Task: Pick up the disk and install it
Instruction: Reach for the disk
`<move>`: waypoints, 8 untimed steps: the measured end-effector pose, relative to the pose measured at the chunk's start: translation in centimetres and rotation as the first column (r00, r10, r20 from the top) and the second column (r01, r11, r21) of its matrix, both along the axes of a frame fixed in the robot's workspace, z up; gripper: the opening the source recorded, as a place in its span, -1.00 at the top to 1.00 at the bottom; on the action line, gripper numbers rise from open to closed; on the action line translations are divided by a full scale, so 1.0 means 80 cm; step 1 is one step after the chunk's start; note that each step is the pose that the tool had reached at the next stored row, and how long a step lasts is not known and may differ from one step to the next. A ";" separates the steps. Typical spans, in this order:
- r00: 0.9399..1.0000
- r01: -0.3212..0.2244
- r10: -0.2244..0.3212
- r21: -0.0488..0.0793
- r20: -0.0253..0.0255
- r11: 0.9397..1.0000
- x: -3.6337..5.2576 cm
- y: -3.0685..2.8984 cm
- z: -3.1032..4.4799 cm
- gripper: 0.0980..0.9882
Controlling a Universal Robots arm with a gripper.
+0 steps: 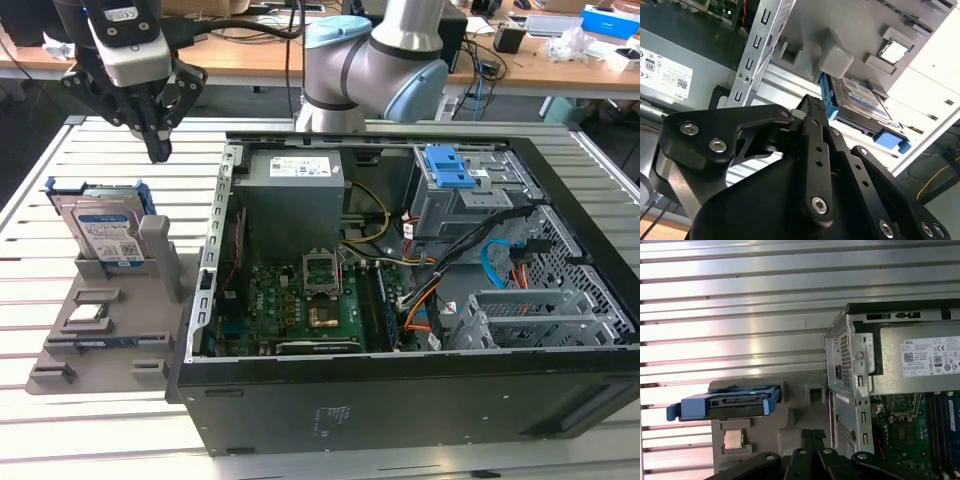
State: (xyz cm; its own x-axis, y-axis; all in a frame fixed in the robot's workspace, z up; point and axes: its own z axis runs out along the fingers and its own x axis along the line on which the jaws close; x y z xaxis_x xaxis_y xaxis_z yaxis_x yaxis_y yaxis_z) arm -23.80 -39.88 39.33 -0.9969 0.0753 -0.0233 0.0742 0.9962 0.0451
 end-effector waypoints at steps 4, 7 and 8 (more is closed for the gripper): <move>1.000 0.000 0.000 0.000 0.000 1.000 -0.008 0.0000 0.0000 0.98; 1.000 0.000 0.000 0.000 0.000 1.000 -0.016 0.0000 0.0001 0.98; 1.000 0.000 0.000 0.000 0.000 1.000 -0.019 0.0000 0.0000 0.98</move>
